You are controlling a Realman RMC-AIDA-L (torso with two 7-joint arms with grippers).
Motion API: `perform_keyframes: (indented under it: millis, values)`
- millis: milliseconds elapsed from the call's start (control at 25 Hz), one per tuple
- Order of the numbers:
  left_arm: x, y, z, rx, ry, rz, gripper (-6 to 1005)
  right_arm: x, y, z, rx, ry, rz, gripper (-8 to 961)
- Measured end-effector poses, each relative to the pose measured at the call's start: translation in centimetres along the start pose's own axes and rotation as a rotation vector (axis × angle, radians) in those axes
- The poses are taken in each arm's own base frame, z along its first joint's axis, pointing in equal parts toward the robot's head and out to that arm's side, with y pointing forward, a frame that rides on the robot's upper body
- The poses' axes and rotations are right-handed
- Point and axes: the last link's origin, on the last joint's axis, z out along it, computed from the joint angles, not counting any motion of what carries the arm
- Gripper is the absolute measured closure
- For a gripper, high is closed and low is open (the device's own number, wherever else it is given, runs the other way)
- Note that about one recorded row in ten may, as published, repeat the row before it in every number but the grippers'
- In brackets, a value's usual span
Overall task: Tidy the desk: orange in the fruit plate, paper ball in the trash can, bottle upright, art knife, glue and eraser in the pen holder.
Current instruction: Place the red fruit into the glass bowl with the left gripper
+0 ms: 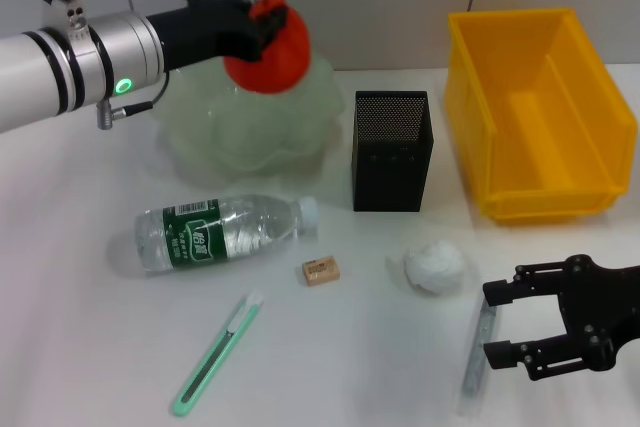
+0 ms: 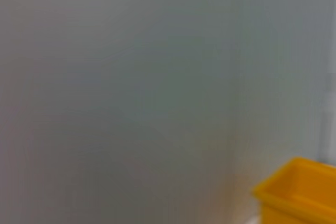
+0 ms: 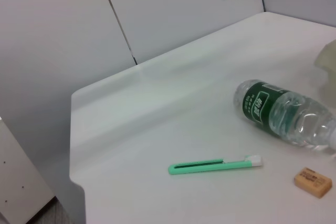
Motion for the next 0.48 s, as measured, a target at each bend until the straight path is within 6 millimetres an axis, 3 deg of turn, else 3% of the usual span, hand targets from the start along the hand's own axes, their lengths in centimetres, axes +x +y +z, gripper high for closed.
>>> perform_keyframes:
  millis: [480]
  values:
    - [-0.2, -2.1, 0.1, 0.154, -0.003, -0.039, 828, 0.3, 0.0, 0.4, -0.006, 0.001, -0.003, 194]
